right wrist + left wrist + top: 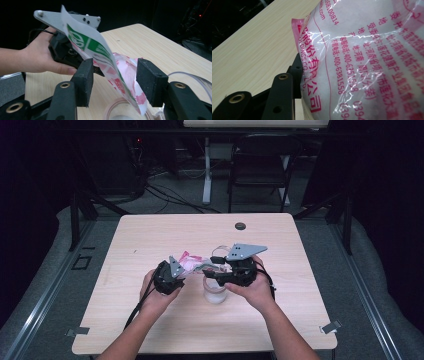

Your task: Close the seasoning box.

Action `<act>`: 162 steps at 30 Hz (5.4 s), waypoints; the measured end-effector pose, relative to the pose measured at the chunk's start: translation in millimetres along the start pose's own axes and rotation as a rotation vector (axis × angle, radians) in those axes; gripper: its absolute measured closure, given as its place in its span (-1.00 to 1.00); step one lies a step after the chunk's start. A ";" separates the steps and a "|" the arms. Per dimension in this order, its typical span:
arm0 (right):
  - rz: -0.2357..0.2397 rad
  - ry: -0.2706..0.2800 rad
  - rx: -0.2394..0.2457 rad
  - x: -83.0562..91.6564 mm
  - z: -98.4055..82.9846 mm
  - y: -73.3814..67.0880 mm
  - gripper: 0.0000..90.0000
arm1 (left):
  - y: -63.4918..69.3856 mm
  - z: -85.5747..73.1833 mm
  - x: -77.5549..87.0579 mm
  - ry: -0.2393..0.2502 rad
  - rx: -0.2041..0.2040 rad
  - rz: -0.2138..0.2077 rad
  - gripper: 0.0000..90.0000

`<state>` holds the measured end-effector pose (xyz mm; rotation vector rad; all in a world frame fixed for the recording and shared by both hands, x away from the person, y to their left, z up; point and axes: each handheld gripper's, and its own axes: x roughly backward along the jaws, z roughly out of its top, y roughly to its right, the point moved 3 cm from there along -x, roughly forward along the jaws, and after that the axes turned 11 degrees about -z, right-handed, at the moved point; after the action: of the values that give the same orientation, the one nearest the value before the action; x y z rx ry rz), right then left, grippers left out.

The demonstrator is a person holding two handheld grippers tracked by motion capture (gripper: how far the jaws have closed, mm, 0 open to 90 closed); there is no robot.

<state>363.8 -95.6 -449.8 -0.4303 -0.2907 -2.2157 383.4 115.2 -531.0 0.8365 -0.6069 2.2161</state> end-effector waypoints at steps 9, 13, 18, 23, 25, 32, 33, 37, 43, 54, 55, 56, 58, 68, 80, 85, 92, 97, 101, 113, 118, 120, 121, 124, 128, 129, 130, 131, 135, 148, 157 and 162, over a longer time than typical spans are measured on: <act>0.011 -0.016 0.021 -4.2 -0.9 -4.8 0.13 | 4.3 4.0 0.4 -0.003 -0.031 0.010 0.28; 0.012 -0.031 0.032 -7.3 -3.0 -6.5 0.26 | 6.7 5.1 1.1 -0.002 -0.049 0.016 0.28; 0.022 -0.049 0.036 -8.9 -5.0 -8.2 0.49 | 6.5 4.7 1.6 -0.007 -0.054 0.022 0.28; 0.028 -0.058 0.040 -9.3 -6.3 -8.8 0.64 | 6.1 3.8 1.4 -0.004 -0.055 0.025 0.28; 0.029 -0.061 0.043 -9.3 -6.8 -9.0 0.69 | 5.7 3.6 1.3 -0.004 -0.060 0.029 0.28; 0.032 -0.072 0.042 -10.7 -8.8 -10.1 0.90 | 5.0 1.8 1.1 -0.009 -0.054 0.031 0.28; 0.036 -0.074 0.042 -10.7 -8.8 -10.4 0.91 | 4.9 1.7 1.1 -0.006 -0.052 0.030 0.28; 0.040 -0.072 0.033 -10.5 -8.7 -10.8 0.94 | 4.9 1.7 2.0 -0.003 -0.062 0.036 0.28; 0.040 -0.071 0.026 -10.4 -8.7 -11.7 0.95 | 4.5 1.8 3.4 -0.006 -0.083 0.047 0.29; 0.058 -0.077 0.010 -10.6 -11.5 -10.8 0.96 | 6.6 1.1 5.6 -0.014 -0.131 0.091 0.29; 0.059 -0.077 0.008 -10.6 -11.7 -10.6 0.96 | 6.6 1.1 5.9 -0.016 -0.134 0.092 0.29; 0.061 -0.075 0.005 -10.7 -11.9 -10.5 0.96 | 6.9 0.9 6.4 -0.022 -0.135 0.092 0.29; 0.061 -0.076 0.004 -10.6 -12.0 -10.3 0.96 | 6.6 1.3 7.0 -0.021 -0.151 0.102 0.29; 0.079 -0.070 -0.031 -9.9 -12.9 -6.3 0.96 | 8.3 2.4 8.8 -0.014 -0.173 0.122 0.29; 0.080 -0.079 -0.035 -10.0 -14.0 -5.3 0.96 | 9.7 4.0 10.5 -0.028 -0.232 0.173 0.29; 0.079 -0.084 -0.035 -10.5 -15.5 -4.7 0.96 | 9.9 4.6 10.9 -0.036 -0.255 0.194 0.29; 0.082 -0.092 -0.035 -11.8 -18.0 -5.5 0.97 | 9.9 3.7 11.0 -0.048 -0.272 0.209 0.30; 0.085 -0.101 -0.033 -12.2 -19.7 -6.1 0.97 | 9.6 3.6 10.9 -0.048 -0.286 0.221 0.30; 0.086 -0.109 -0.036 -12.1 -21.5 -6.3 0.97 | 9.7 4.4 10.0 -0.045 -0.298 0.232 0.30; 0.096 -0.128 -0.022 -10.3 -25.8 -9.2 0.98 | 8.1 10.2 10.8 -0.044 -0.332 0.260 0.30; 0.103 -0.132 -0.020 -10.1 -27.0 -9.6 0.99 | 8.3 11.9 9.8 -0.041 -0.343 0.265 0.30; 0.104 -0.135 -0.021 -10.0 -27.4 -9.4 0.99 | 8.1 12.3 10.0 -0.047 -0.347 0.266 0.30; 0.106 -0.136 -0.022 -10.0 -27.5 -9.4 0.99 | 8.1 12.3 10.1 -0.047 -0.348 0.267 0.30; 0.107 -0.134 -0.026 -10.1 -27.6 -9.9 0.99 | 8.7 12.6 8.8 -0.031 -0.338 0.265 0.30; 0.109 -0.138 -0.023 -9.8 -27.5 -9.2 0.99 | 7.9 13.8 10.8 -0.059 -0.360 0.270 0.30; 0.110 -0.138 -0.023 -9.8 -27.5 -8.9 0.99 | 7.9 14.2 10.9 -0.062 -0.364 0.272 0.30; 0.112 -0.139 -0.023 -9.7 -27.5 -8.7 0.99 | 7.7 14.5 11.2 -0.062 -0.369 0.274 0.30; 0.113 -0.137 -0.026 -9.6 -27.5 -8.5 0.99 | 8.1 14.8 10.9 -0.054 -0.366 0.275 0.30; 0.114 -0.140 -0.028 -9.0 -27.5 -7.7 0.99 | 8.4 15.5 10.6 -0.056 -0.376 0.278 0.30; 0.122 -0.150 -0.030 -9.5 -28.9 -7.1 0.99 | 9.8 18.9 14.8 -0.071 -0.444 0.341 0.31; 0.128 -0.156 -0.044 -10.2 -30.6 -5.3 0.99 | 10.4 20.7 15.6 -0.082 -0.476 0.367 0.31; 0.131 -0.160 -0.047 -10.5 -31.2 -4.6 0.99 | 10.8 21.7 15.9 -0.077 -0.485 0.381 0.31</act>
<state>360.0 -96.3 -482.9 -0.6362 -0.2878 -2.0668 375.0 101.6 -506.9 0.5866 -1.3692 2.2173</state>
